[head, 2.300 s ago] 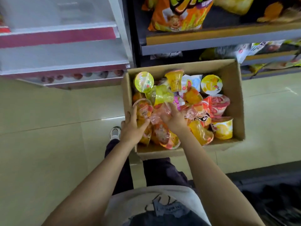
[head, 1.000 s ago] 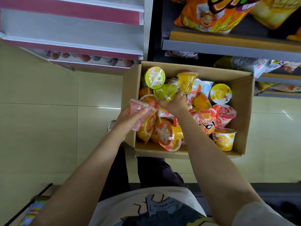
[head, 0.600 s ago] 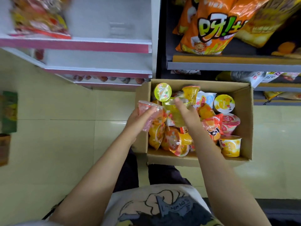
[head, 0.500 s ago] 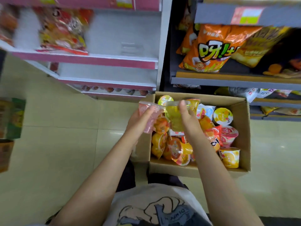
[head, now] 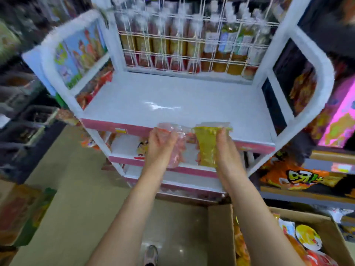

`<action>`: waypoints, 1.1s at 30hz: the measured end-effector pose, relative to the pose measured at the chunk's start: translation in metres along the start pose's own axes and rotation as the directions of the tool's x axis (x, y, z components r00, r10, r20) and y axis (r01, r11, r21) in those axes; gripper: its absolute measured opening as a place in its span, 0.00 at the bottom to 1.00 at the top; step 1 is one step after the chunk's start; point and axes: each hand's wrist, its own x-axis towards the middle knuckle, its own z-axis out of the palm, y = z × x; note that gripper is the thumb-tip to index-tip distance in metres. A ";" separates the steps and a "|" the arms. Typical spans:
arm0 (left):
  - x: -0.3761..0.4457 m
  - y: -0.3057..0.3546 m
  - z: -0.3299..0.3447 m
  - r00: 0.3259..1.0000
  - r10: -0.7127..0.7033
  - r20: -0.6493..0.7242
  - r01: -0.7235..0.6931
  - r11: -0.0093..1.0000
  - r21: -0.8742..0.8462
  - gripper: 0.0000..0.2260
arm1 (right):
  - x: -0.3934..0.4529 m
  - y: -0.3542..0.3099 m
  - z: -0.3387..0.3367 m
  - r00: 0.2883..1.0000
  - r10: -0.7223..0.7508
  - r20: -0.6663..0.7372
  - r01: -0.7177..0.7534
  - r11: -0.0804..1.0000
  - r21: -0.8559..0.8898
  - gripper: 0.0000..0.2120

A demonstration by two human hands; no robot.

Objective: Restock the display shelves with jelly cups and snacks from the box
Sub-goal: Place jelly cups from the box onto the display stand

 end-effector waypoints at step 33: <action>0.250 0.051 -0.146 0.966 0.246 -0.083 -0.230 0.958 0.171 0.16 | 0.196 -0.047 0.213 0.988 -0.147 0.051 0.142 0.986 0.089 0.31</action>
